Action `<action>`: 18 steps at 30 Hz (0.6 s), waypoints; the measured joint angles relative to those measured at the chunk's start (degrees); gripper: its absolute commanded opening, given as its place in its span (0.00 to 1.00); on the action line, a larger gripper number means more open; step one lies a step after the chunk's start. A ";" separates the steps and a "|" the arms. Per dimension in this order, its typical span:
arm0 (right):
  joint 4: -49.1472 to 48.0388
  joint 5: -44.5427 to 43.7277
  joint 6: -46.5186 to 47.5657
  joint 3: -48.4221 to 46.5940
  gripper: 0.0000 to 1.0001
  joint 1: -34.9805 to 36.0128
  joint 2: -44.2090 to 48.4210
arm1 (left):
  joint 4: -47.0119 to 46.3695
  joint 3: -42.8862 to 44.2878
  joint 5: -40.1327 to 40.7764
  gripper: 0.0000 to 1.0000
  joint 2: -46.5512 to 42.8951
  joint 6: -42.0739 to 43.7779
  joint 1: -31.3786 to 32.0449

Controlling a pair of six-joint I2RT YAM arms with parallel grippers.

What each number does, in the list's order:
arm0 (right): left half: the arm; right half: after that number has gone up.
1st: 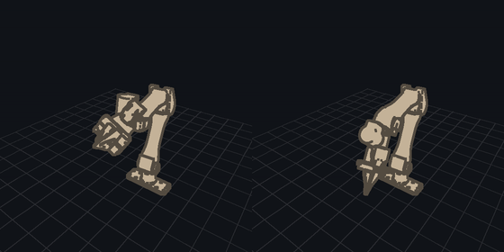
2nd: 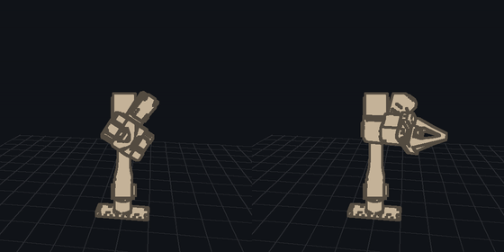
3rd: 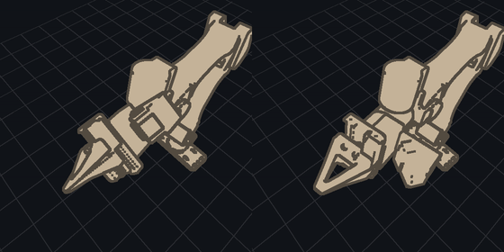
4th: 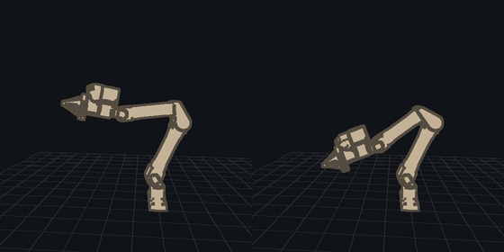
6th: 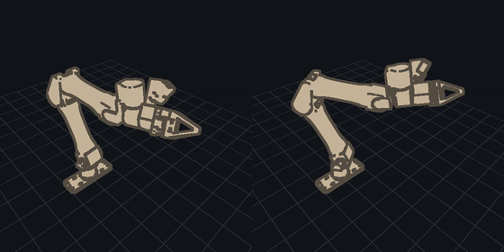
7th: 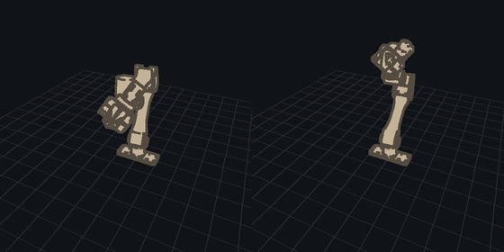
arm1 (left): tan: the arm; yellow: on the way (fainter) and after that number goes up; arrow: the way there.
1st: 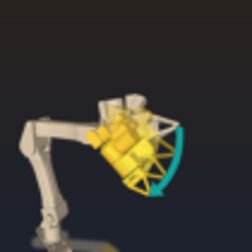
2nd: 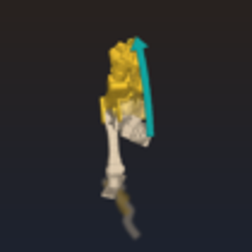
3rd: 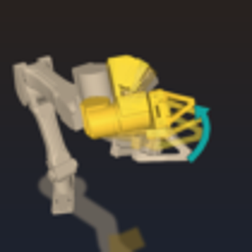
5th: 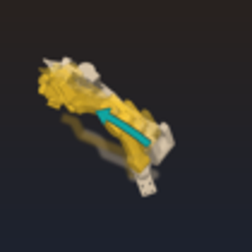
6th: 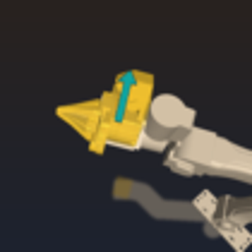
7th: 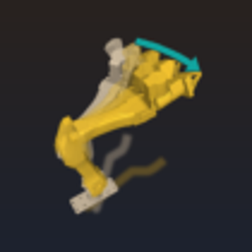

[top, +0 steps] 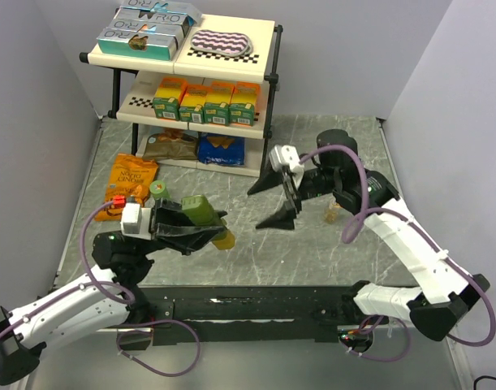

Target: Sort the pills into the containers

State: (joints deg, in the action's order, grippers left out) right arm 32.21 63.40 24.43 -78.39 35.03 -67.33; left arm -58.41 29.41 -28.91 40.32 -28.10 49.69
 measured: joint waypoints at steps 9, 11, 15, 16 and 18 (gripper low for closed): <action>0.74 2.38 1.33 0.85 0.92 8.33 -3.80 | -3.48 -0.02 1.70 0.01 5.73 -0.52 0.00; -0.76 1.99 -0.44 0.83 0.88 8.98 -5.42 | -5.05 -0.02 2.27 0.01 7.06 -0.72 0.00; -4.22 1.75 -4.24 0.83 0.66 9.49 -7.15 | -8.24 -0.22 4.55 0.01 8.44 -1.11 0.00; -5.07 1.75 -5.27 0.83 0.55 9.60 -7.28 | -9.09 -0.37 5.16 0.01 8.48 -1.09 0.00; -6.75 1.70 -6.97 0.83 0.45 9.73 -7.28 | -10.97 -0.98 6.54 0.01 8.48 -1.09 0.00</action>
State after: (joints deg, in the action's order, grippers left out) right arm 25.45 65.10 17.45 -77.56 44.75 -74.61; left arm -69.38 28.42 -22.37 48.80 -29.19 49.69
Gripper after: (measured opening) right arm 0.592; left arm 0.339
